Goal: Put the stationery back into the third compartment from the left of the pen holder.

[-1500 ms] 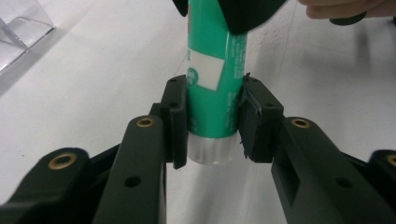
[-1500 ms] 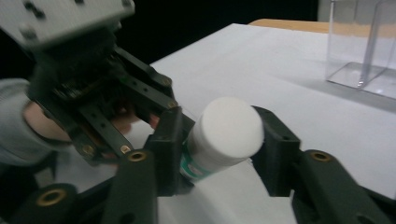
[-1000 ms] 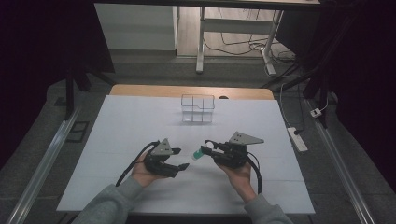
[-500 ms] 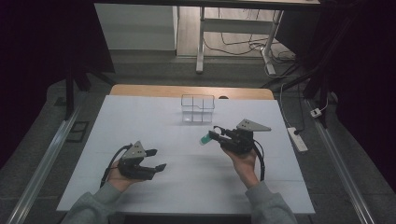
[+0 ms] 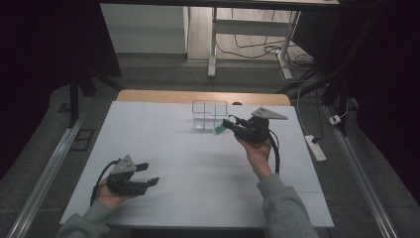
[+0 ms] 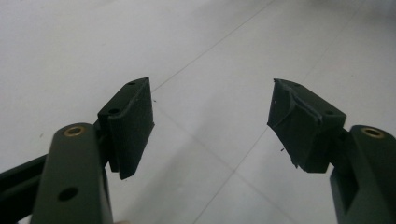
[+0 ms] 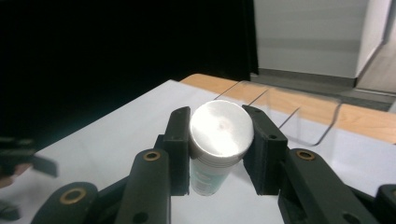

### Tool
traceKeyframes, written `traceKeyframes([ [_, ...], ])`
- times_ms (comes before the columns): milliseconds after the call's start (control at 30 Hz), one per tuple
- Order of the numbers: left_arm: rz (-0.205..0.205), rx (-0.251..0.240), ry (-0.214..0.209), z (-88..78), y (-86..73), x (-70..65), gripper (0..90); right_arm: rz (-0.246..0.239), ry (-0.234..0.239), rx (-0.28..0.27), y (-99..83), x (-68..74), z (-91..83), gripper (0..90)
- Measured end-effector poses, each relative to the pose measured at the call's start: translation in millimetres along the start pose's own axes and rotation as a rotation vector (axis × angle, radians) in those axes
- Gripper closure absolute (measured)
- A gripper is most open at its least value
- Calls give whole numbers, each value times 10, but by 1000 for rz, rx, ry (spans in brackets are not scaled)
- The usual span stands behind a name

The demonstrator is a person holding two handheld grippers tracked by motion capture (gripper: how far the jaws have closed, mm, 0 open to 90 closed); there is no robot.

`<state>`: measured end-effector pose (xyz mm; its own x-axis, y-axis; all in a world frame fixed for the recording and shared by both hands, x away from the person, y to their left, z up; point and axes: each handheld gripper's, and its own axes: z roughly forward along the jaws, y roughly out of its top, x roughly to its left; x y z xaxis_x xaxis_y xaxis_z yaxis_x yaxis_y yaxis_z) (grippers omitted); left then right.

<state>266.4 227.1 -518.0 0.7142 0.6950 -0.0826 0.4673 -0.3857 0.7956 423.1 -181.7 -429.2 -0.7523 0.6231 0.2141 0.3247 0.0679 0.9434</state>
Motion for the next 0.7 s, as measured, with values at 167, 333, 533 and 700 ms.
traceKeyframes([
  [167, -12, -3, 9, -33, -39, 39, 304, 13, -27, -6, 96, -118, 95, 641],
  [333, 2, 11, -2, -28, -58, 44, 302, 19, -70, -8, 159, -250, 221, 641],
  [533, -1, 21, -6, -18, -76, 83, 302, 39, -105, -28, 252, -417, 355, 641],
  [700, -4, 25, -7, -22, -86, 114, 298, 23, -149, -3, 285, -546, 516, 641],
])
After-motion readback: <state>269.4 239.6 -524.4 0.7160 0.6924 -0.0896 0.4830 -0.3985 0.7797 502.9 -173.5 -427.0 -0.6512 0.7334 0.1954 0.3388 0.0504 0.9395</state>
